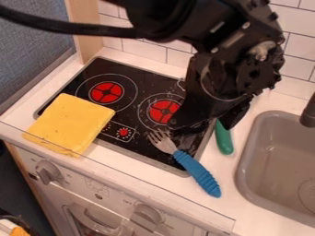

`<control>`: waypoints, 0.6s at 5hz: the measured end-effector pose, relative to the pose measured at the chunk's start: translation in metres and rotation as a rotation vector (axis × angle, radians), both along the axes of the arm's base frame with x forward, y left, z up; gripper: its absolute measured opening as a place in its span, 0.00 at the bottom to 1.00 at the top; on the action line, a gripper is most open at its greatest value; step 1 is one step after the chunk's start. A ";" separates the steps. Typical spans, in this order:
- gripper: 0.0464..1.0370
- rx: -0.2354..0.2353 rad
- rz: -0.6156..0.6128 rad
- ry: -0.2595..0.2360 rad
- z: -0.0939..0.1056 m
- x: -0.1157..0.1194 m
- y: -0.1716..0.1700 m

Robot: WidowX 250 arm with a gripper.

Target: Moved the yellow cloth to the upper right corner of the burner.

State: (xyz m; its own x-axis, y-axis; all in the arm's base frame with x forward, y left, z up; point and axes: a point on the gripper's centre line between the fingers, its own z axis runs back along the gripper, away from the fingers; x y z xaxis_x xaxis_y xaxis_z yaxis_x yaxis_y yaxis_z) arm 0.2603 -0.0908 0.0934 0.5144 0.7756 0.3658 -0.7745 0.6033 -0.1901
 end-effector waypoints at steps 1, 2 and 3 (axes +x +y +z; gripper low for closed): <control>0.96 0.008 -0.004 0.023 -0.006 -0.001 0.000; 0.96 0.001 0.045 0.034 -0.002 0.018 0.028; 0.96 -0.039 0.072 0.042 0.005 0.029 0.056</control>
